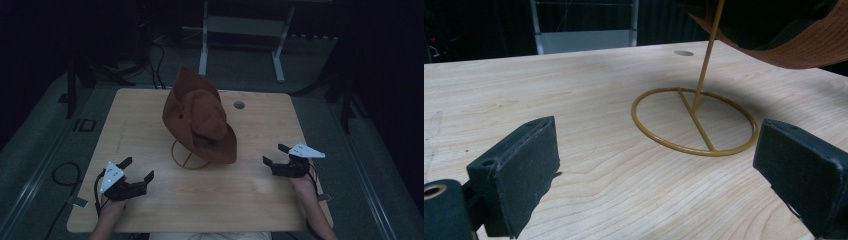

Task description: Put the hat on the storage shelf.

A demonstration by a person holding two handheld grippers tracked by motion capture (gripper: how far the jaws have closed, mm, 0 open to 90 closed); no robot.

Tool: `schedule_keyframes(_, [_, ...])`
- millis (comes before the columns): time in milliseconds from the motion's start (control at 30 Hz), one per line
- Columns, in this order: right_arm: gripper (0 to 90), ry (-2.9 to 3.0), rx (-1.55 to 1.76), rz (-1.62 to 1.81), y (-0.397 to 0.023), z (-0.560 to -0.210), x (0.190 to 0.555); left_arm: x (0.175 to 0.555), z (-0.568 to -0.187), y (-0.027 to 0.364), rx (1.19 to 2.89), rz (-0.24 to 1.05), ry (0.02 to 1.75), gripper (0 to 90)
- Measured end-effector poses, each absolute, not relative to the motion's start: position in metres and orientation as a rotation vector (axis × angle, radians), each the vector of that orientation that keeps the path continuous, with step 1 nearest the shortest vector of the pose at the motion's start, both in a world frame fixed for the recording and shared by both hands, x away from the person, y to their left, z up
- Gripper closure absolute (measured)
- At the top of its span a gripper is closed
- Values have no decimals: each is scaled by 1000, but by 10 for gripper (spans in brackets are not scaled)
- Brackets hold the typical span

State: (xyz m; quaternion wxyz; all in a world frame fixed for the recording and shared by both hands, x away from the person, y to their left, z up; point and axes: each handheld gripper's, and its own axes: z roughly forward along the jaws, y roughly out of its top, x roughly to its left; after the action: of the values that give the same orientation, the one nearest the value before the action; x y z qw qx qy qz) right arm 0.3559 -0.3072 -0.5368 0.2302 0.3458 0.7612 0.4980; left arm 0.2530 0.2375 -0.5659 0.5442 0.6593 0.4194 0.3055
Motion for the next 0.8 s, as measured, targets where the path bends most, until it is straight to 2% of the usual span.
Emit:
schedule_keyframes(467, [142, 2053, 1058, 1277, -331, -558, 335, 253, -568, 237, 1568, 727, 995, 53])
schedule_keyframes(800, [142, 2003, 1096, 1249, -336, -564, 333, 252, -567, 236, 1574, 736, 992, 53])
